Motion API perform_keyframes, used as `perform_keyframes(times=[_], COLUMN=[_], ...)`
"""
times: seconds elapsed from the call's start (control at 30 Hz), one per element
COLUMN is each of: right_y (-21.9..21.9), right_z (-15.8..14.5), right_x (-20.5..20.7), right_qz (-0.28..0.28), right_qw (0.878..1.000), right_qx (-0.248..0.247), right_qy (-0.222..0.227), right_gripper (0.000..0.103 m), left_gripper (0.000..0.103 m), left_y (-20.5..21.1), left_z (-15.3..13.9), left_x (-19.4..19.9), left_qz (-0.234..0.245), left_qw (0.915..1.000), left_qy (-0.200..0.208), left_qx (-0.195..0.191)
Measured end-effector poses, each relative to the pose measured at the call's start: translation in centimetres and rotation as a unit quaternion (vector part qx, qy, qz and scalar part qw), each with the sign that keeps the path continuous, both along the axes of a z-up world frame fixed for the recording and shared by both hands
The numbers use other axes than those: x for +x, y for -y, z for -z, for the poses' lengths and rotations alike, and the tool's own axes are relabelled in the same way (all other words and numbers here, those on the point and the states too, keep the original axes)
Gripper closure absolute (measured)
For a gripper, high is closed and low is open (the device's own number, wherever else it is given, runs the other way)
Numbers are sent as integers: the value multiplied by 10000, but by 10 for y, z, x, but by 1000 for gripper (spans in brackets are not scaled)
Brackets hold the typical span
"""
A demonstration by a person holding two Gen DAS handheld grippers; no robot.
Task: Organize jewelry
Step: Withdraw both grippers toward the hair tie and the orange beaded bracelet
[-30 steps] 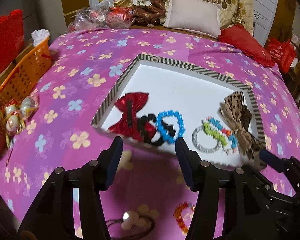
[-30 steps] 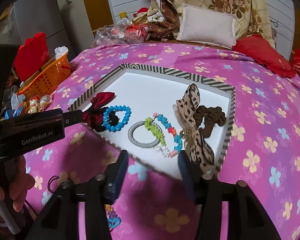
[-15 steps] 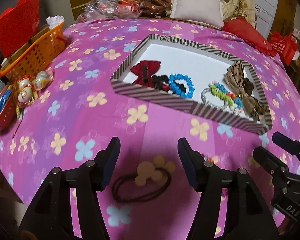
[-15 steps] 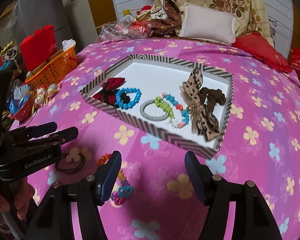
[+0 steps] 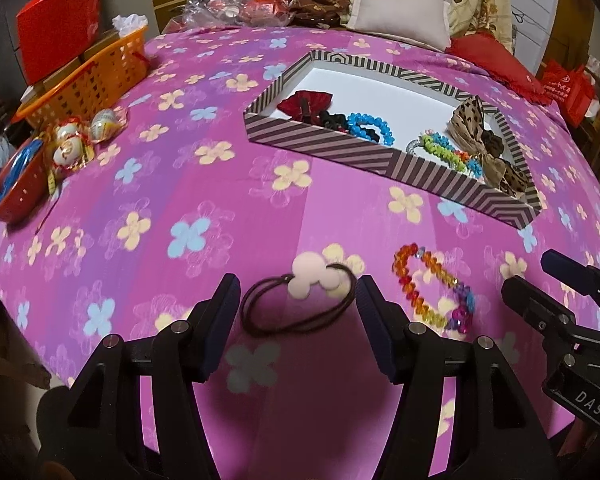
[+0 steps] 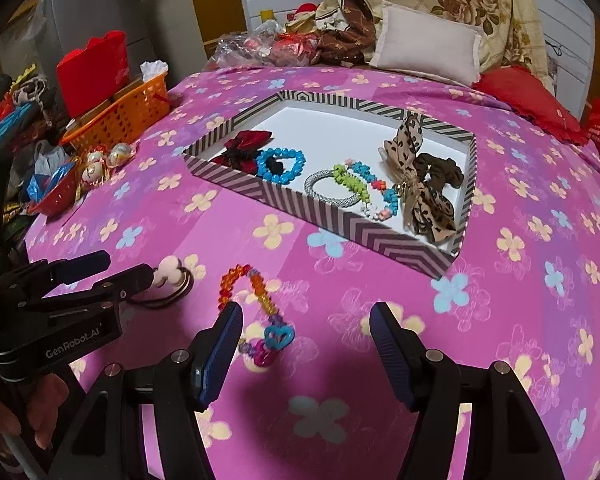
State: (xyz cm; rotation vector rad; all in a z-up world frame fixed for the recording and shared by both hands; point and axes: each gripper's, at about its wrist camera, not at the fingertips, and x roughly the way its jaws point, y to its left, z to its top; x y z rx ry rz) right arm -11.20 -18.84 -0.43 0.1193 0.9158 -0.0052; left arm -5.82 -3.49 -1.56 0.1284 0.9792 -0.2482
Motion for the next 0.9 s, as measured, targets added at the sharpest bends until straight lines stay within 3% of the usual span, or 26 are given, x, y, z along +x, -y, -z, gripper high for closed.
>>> perform_keyframes(times=[0.47, 0.9], right_y=[-17, -20], right_z=[-1, -15], right_x=[-21, -45], right_qz=[-74, 176], right_qw=[9999, 9998], right_qx=[-116, 124], right_qy=[-50, -6], right_gripper=[33, 29], left_gripper=[43, 43], left_y=[-16, -28], left_z=[-3, -25], left_x=[-30, -61], left_qz=[-51, -31], left_qw=[9999, 9992], left_qy=[108, 392], left_qx=[45, 8])
